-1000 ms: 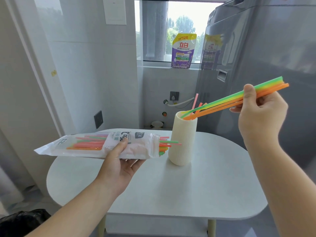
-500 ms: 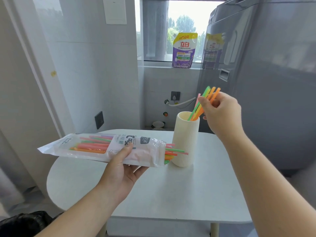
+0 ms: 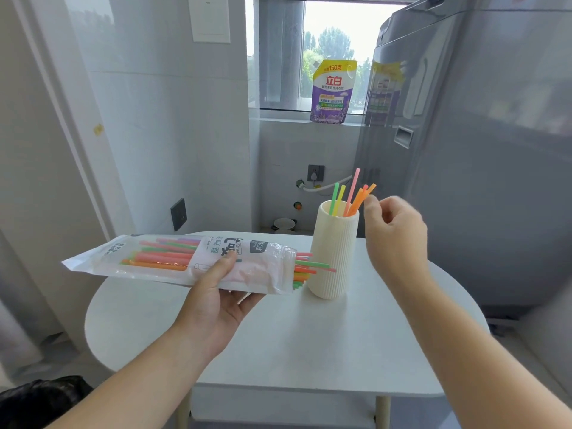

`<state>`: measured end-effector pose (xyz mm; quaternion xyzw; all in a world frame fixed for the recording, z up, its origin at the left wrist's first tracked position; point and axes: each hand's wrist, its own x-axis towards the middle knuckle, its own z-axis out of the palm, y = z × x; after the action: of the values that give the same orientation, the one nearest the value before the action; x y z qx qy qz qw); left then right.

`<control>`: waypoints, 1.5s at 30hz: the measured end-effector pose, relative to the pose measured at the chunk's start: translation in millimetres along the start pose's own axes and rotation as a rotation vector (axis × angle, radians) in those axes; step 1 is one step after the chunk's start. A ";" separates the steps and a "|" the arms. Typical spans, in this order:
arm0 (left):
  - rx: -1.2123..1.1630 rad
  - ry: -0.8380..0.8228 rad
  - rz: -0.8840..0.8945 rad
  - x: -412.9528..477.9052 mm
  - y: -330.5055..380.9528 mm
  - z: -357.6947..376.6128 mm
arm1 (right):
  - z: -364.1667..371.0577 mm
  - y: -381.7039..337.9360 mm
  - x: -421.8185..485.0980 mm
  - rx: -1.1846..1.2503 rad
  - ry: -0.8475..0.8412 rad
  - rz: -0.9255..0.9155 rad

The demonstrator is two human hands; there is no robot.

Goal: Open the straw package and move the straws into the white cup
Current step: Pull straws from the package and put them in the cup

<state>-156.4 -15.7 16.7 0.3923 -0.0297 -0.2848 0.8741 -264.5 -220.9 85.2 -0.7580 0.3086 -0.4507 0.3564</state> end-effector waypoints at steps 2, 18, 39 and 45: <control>0.008 -0.002 0.013 -0.8 1.1 0.5 | 5.8 6.2 -17.6 0.002 -0.159 0.071; 0.104 -0.037 0.068 -7.4 2.5 -0.2 | 30.7 12.2 -54.8 0.286 -0.564 0.285; 0.067 -0.003 0.087 -4.5 9.1 -2.8 | 14.3 13.5 -42.8 0.536 -0.598 0.470; 0.068 -0.002 0.070 -4.9 5.3 -0.3 | 18.5 11.9 -49.0 0.501 -0.600 0.408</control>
<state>-157.9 -10.2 21.0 0.4203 -0.0539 -0.2531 0.8697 -269.3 -184.0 46.6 -0.6691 0.2162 -0.1918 0.6846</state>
